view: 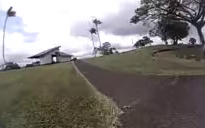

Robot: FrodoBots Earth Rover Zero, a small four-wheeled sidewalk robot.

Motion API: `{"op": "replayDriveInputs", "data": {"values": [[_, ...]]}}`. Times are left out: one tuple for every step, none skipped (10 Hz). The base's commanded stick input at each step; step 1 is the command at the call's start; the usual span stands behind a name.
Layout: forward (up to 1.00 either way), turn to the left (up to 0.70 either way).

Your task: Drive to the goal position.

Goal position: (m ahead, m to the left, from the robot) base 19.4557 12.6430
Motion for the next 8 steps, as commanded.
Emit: {"op": "replayDriveInputs", "data": {"values": [[0.70, 0.00], [0.70, 0.00], [0.70, 0.00], [0.70, 0.00], [0.70, 0.00], [0.70, 0.00], [0.70, 0.00], [0.70, 0.00]]}}
